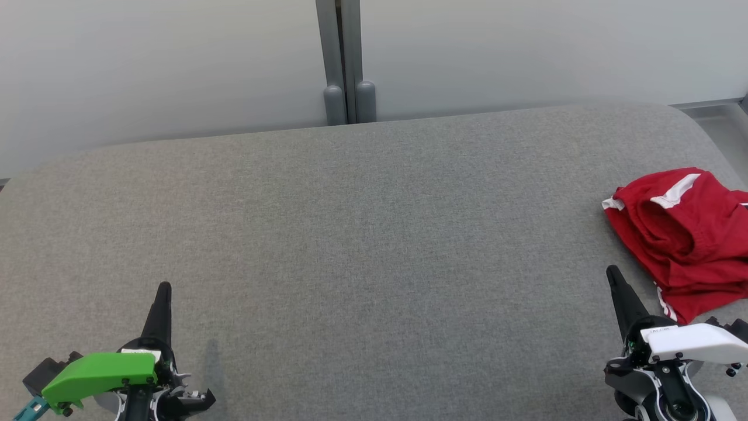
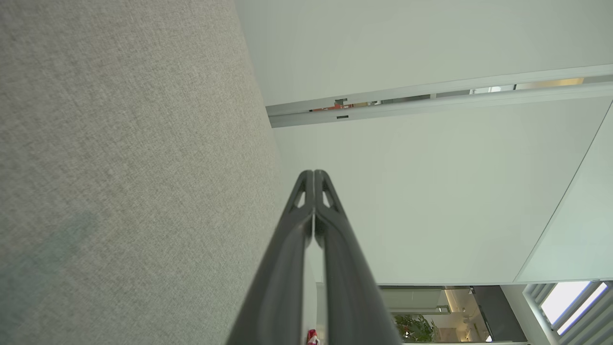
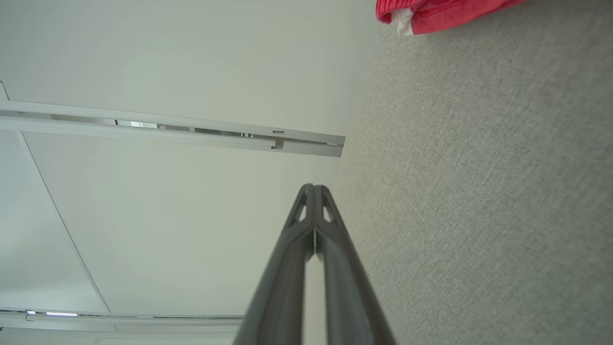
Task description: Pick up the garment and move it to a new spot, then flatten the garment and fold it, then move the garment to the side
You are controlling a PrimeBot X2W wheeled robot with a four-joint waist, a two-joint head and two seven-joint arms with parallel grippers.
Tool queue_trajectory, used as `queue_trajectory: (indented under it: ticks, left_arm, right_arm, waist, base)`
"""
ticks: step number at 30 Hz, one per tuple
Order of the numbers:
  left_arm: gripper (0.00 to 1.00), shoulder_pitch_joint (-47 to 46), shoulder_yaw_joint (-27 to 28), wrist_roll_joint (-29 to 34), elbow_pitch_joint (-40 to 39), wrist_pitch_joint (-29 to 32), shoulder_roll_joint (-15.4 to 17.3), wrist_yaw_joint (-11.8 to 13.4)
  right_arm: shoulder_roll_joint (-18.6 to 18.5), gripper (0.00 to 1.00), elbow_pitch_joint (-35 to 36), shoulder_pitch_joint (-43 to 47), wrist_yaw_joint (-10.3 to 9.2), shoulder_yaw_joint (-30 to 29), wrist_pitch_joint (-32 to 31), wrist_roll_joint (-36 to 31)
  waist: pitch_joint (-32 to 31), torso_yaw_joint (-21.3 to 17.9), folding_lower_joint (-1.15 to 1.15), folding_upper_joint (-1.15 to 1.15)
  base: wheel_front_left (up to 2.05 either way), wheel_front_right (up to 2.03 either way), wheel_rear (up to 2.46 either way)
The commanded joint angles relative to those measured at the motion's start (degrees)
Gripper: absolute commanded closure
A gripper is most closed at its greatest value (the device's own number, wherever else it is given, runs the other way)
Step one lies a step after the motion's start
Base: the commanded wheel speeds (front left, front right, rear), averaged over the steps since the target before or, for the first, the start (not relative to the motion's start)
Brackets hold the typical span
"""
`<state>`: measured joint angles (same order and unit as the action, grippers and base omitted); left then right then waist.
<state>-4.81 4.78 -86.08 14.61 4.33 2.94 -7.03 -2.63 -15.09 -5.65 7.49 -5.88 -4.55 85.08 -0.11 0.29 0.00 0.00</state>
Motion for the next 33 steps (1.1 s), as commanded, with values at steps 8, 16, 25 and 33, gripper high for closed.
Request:
queue_trajectory:
  ticks: [8,16,25,33]
  left_arm:
    - [1.0,-1.4,1.0,-3.5,-0.5,1.1,0.3,-0.4]
    - [1.0,-1.8,1.6,-6.2,-0.7,2.0,0.3,-0.6]
    - [1.0,-1.7,1.7,-6.5,-0.6,2.2,0.2,-0.6]
    - [1.0,-1.7,1.8,-6.5,-0.6,2.2,0.2,-0.6]
  right_arm:
    - [-0.4,1.0,0.8,-0.7,0.01,-0.5,-1.1,3.9]
    - [-0.4,1.0,1.2,-0.8,0.0,-0.7,-2.0,6.9]
    - [-0.4,1.0,1.2,-0.8,0.0,-0.8,-2.2,7.4]
    - [-0.4,1.0,1.2,-0.8,0.0,-0.8,-2.2,7.4]
  waist:
    - [0.1,-0.1,0.0,0.0]
    - [0.2,-0.3,0.0,0.0]
    - [0.3,-0.3,0.0,0.0]
    - [0.3,-0.3,0.0,0.0]
  base:
    - [0.0,0.0,0.0]
    - [0.0,0.0,0.0]
    - [0.0,0.0,0.0]
    - [0.0,0.0,0.0]
